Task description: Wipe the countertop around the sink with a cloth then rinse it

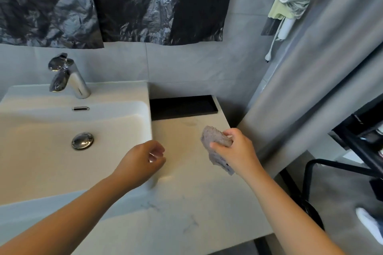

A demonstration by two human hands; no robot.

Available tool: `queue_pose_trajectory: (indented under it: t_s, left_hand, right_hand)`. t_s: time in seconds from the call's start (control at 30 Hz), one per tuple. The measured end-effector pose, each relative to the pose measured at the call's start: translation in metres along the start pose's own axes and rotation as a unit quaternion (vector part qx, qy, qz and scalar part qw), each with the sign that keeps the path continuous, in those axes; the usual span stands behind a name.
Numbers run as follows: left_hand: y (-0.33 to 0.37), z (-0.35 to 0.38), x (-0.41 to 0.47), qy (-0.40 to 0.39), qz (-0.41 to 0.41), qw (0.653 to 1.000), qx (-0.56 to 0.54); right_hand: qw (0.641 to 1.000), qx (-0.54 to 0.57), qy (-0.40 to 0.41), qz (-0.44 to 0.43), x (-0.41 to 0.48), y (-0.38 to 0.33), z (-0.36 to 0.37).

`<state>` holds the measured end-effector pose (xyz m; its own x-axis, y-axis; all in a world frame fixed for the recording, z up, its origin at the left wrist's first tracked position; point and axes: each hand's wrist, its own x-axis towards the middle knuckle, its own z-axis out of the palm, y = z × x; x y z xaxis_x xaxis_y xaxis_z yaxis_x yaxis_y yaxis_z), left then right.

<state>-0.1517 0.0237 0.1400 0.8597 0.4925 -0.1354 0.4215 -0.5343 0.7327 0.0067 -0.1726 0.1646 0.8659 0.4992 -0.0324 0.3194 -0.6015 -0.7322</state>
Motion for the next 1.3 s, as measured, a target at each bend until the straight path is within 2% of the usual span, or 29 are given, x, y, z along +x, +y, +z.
queue_pose_trajectory:
  t_s: [0.1,0.3,0.63,0.8,0.97,1.03,1.1,1.2,1.3]
  left_hand:
    - [-0.019,-0.003,0.0,-0.01,-0.018,1.0,0.004]
    - [-0.039,-0.008,0.027,0.005,-0.05,0.999,0.001]
    - [-0.023,-0.003,0.099,0.06,-0.128,0.99,-0.004]
    - [-0.011,0.008,0.142,0.077,-0.154,0.985,0.003]
    - [-0.011,0.017,0.172,0.09,-0.19,0.978,0.011]
    - [-0.012,0.022,0.178,0.095,-0.203,0.974,0.02]
    - [-0.013,0.026,0.182,0.102,-0.209,0.972,0.03]
    - [-0.011,0.029,0.184,0.109,-0.211,0.971,0.038]
    - [-0.008,0.03,0.183,0.099,-0.207,0.972,0.049]
  right_hand:
    - [0.999,-0.039,-0.003,0.023,0.018,0.016,-0.002]
    - [0.997,-0.072,-0.032,-0.002,0.068,0.036,0.003]
    - [0.992,-0.033,-0.107,-0.059,0.235,0.049,0.029]
    - [0.988,0.019,-0.149,-0.031,0.321,0.051,0.056]
    - [0.973,0.01,-0.229,-0.015,0.378,0.077,0.097]
    - [0.972,-0.072,-0.222,-0.024,0.389,0.096,0.112]
    - [0.976,-0.128,-0.172,-0.029,0.391,0.111,0.121]
    - [0.985,-0.12,-0.097,-0.072,0.38,0.121,0.123]
    - [0.986,-0.089,-0.093,-0.101,0.363,0.121,0.111]
